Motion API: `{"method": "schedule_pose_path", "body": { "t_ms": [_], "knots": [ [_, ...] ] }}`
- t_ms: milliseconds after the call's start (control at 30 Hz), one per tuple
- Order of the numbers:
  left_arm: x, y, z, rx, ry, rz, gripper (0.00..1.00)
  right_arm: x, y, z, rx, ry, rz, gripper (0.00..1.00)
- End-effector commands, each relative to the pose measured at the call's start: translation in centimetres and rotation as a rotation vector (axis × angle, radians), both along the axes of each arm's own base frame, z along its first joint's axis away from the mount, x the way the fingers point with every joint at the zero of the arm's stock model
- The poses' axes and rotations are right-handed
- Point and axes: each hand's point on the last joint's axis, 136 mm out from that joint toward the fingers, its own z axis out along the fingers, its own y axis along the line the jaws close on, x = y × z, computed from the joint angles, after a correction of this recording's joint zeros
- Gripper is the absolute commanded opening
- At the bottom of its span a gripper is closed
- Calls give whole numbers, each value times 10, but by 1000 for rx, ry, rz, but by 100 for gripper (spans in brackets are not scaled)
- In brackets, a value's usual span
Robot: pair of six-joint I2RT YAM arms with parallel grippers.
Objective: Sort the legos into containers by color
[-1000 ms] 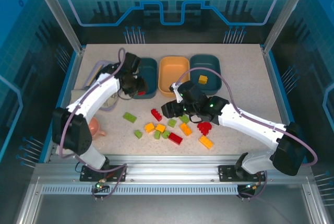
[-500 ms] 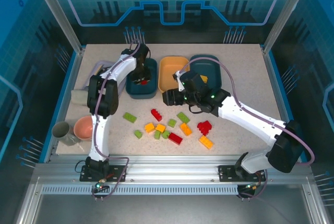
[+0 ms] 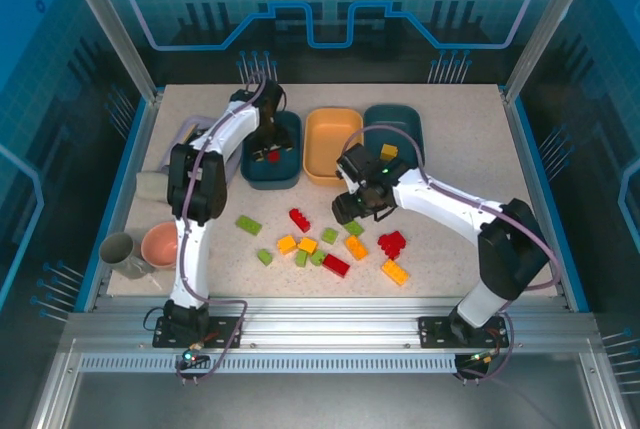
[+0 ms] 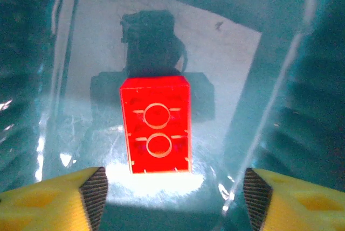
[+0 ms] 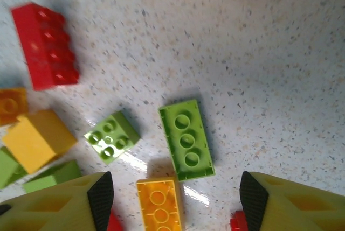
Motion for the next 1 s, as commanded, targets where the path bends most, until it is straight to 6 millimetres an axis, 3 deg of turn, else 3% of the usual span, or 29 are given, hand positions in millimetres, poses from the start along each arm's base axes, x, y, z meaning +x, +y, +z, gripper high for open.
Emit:
{"method": "schedule_pose_path", "body": {
  "t_ms": [0, 100, 200, 300, 533, 667, 967],
  "knots": [
    [-7, -13, 92, -109, -180, 21, 78, -9, -6, -19, -70, 79, 95, 65],
    [-30, -20, 129, -214, -273, 43, 87, -9, -3, -30, -80, 103, 123, 64],
    [-63, -30, 148, -335, -319, 39, 97, -8, -1, -37, -90, 117, 134, 64],
    [-101, -37, 155, -431, -342, 22, 99, -6, -1, -46, -111, 131, 140, 64],
    [-181, -35, 142, -514, -320, 35, 99, -5, -1, -62, -147, 156, 158, 64],
    [-205, -30, 134, -528, -304, 62, 99, -4, -4, -70, -175, 163, 155, 64],
    [-224, -29, 137, -535, -320, 50, 99, 3, -6, -83, -227, 160, 142, 55]
  ]
}}
